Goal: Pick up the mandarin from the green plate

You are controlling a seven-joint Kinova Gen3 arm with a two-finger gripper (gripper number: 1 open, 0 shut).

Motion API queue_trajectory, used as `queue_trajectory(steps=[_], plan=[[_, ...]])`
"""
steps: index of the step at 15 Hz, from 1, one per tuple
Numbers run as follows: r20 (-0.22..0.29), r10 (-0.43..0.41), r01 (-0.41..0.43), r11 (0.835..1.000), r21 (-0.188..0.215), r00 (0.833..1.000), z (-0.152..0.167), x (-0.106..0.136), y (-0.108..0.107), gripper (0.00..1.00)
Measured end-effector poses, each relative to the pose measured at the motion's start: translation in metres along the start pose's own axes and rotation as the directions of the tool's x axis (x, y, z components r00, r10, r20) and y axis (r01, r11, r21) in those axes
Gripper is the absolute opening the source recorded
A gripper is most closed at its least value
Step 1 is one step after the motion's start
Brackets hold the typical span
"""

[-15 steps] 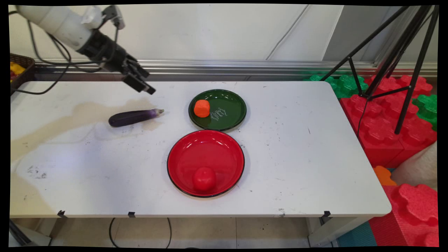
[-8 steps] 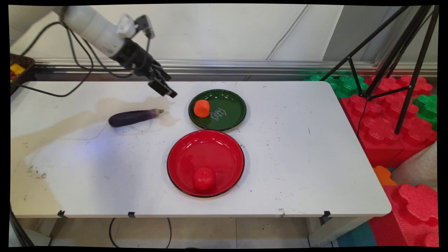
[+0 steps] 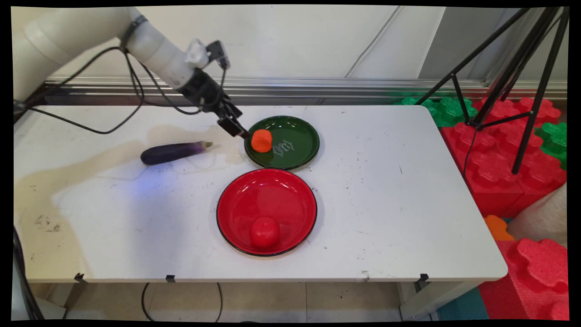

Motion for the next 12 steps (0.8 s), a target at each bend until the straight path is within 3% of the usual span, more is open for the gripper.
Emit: queue_trajectory(steps=[12], plan=[[0.059,0.043,-0.041,0.999,-0.028,0.997,0.077,0.016,-0.005,1.0]])
